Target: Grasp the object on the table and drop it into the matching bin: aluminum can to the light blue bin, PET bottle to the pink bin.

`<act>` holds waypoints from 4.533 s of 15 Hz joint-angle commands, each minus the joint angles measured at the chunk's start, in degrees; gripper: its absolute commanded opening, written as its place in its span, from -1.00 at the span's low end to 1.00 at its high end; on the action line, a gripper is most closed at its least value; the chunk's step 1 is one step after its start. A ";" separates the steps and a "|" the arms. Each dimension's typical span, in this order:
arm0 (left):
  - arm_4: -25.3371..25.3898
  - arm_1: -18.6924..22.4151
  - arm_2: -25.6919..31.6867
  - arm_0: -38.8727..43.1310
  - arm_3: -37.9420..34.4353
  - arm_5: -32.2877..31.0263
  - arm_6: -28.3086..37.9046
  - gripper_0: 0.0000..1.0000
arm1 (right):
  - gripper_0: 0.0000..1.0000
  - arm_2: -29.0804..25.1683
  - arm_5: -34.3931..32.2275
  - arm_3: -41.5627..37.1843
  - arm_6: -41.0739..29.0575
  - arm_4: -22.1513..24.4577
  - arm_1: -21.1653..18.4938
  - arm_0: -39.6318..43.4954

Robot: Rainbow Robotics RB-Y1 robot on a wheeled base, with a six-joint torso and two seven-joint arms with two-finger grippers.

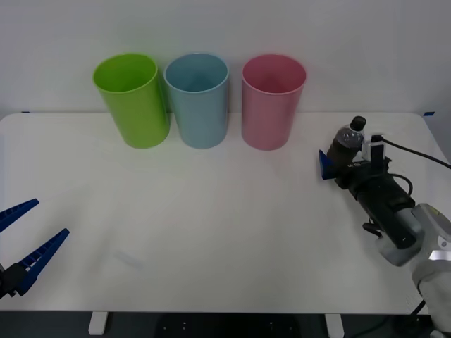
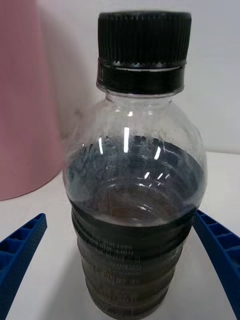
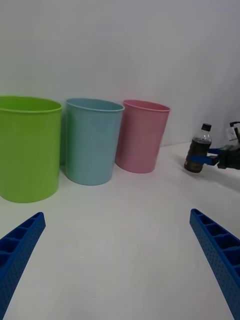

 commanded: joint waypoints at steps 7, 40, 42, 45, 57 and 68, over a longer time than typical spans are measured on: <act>0.00 0.00 0.00 0.00 0.00 0.00 0.00 1.00 | 1.00 2.09 3.39 0.08 1.06 -2.06 -0.01 -1.20; 0.00 0.00 0.00 0.00 0.00 0.00 0.00 1.00 | -1.00 9.30 -0.21 -30.42 -19.07 0.05 -5.98 18.66; 0.00 0.00 0.00 0.00 0.00 0.00 0.00 1.00 | -1.00 9.21 -1.44 -33.15 -21.97 0.67 -6.77 20.33; 0.00 0.00 0.00 0.00 0.00 0.00 0.00 1.00 | -1.00 9.03 -3.55 -36.84 -27.16 1.19 -8.09 21.74; 0.00 0.00 0.00 0.00 0.00 0.00 0.00 1.00 | -1.00 7.89 -7.33 -48.26 -48.07 6.38 -11.34 18.75; 0.00 0.00 0.00 0.00 0.00 0.00 0.00 1.00 | -1.00 10.35 -7.07 -46.59 -52.38 9.54 -17.06 6.27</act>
